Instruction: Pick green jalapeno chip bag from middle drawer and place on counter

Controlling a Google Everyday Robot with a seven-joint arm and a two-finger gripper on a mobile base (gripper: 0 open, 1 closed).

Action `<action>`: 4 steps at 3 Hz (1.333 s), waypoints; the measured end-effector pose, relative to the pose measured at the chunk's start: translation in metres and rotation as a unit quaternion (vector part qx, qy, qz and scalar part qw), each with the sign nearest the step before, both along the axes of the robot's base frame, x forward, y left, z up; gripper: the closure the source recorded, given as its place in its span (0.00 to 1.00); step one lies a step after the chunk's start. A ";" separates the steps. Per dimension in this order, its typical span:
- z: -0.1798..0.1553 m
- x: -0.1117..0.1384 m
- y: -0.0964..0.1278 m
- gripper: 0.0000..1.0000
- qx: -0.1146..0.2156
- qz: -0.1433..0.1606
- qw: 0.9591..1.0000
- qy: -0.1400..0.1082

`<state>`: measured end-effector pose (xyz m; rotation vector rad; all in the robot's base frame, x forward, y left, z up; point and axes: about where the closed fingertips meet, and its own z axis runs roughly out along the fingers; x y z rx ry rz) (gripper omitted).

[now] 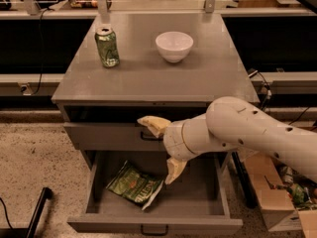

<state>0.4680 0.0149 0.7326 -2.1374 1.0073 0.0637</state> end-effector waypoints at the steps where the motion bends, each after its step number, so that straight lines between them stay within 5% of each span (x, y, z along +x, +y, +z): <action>1: -0.006 -0.007 0.010 0.00 -0.023 0.026 0.999 0.010; 2: -0.059 -0.009 0.006 0.00 -0.058 0.052 0.997 -0.006; 3: -0.095 -0.018 0.002 0.00 -0.064 0.069 0.993 -0.066; 4: -0.088 -0.003 -0.020 0.00 -0.068 0.049 0.989 -0.119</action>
Offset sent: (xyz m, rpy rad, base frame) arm 0.0055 -0.0022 -0.1279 -0.1960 -0.1148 0.1227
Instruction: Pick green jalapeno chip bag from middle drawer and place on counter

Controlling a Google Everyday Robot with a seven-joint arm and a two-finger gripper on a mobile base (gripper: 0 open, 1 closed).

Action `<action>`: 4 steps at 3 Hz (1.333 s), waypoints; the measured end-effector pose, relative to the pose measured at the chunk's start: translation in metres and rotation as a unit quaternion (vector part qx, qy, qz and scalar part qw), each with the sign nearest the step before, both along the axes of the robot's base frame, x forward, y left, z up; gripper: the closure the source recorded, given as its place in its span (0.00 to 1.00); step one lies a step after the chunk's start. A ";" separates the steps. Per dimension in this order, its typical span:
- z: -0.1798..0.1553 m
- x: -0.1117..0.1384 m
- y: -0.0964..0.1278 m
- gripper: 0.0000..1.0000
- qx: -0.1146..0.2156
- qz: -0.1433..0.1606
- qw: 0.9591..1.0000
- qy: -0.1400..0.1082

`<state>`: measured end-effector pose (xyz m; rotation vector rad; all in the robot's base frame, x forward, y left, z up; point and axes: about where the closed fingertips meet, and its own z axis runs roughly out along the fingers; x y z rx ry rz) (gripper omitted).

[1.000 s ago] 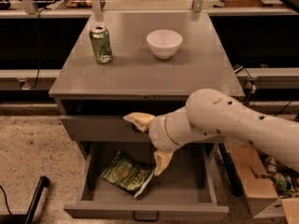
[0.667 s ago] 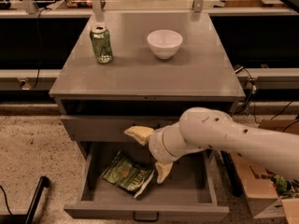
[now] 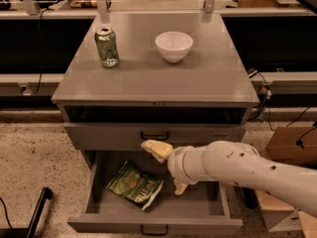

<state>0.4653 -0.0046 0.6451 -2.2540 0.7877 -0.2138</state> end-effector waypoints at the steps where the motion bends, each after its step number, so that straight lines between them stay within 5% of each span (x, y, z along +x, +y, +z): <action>1: -0.019 0.000 -0.004 0.00 -0.036 0.003 0.999 0.018; 2: -0.054 0.014 -0.018 0.00 -0.078 0.019 0.996 0.029; 4: -0.133 0.030 -0.023 0.00 -0.067 0.083 0.994 0.033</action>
Offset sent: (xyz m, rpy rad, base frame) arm 0.0321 -0.0412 -0.1028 -0.2640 0.0876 0.0822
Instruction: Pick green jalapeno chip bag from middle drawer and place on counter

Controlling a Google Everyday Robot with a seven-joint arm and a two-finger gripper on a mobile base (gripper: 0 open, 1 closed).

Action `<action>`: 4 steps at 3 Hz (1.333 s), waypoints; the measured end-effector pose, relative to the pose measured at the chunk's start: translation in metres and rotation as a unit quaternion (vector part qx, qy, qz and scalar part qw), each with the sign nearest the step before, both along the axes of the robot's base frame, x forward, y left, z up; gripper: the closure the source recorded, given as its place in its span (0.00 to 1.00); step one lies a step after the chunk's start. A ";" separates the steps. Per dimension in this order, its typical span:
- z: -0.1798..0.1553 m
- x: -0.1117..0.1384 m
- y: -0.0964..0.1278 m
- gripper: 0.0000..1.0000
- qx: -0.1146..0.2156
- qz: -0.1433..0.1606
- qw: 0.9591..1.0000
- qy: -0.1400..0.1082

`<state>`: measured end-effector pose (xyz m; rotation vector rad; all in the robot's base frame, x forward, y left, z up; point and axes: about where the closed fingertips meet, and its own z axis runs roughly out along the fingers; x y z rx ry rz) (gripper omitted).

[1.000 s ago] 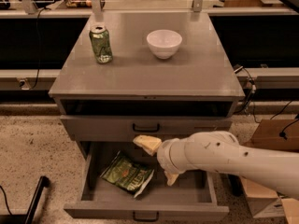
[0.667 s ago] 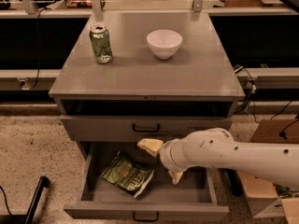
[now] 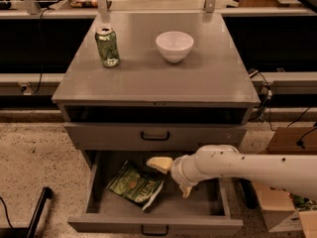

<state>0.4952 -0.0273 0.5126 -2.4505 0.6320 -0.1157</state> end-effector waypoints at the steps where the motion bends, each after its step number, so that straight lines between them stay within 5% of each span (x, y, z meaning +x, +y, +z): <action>1: -0.038 -0.003 -0.002 0.00 -0.028 0.035 0.999 0.000; 3: -0.077 0.005 0.013 0.00 -0.066 0.058 0.996 -0.001; 4: -0.090 0.014 0.024 0.18 -0.052 0.055 0.997 0.001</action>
Offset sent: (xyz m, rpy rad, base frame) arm -0.0002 0.0152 -0.0831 -0.1770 -0.0166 0.1467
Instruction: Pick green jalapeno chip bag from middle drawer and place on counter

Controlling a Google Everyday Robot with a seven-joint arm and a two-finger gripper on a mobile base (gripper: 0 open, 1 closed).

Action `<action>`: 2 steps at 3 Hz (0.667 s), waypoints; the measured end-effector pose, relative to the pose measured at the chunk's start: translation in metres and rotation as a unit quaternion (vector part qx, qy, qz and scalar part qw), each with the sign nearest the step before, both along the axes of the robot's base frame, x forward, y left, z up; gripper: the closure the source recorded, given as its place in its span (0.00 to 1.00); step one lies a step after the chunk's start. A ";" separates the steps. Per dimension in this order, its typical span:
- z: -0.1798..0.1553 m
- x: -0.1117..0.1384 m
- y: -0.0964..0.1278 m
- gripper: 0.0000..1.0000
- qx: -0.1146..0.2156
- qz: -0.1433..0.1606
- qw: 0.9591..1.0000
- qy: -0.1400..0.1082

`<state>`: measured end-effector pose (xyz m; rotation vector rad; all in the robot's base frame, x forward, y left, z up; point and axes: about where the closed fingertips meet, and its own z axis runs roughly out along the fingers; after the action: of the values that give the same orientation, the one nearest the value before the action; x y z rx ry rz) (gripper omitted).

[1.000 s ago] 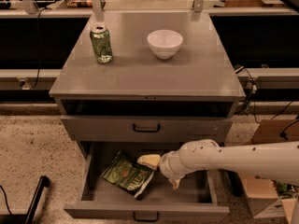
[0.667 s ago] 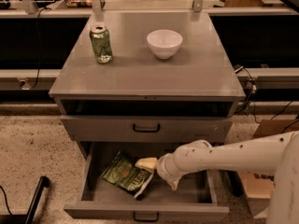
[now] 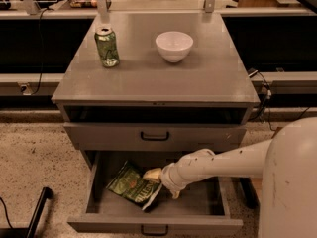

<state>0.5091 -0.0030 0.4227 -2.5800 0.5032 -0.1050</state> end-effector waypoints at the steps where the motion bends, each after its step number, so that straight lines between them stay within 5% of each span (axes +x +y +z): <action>1: -0.009 0.008 0.004 0.27 0.023 -0.010 1.000 0.003; 2: -0.016 0.012 0.005 0.34 0.034 -0.014 0.999 0.005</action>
Offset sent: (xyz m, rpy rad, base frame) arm 0.0202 0.0020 -0.0230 0.0904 0.0122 -0.0407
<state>0.5214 0.0018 0.4064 -2.5098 0.5377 -0.0831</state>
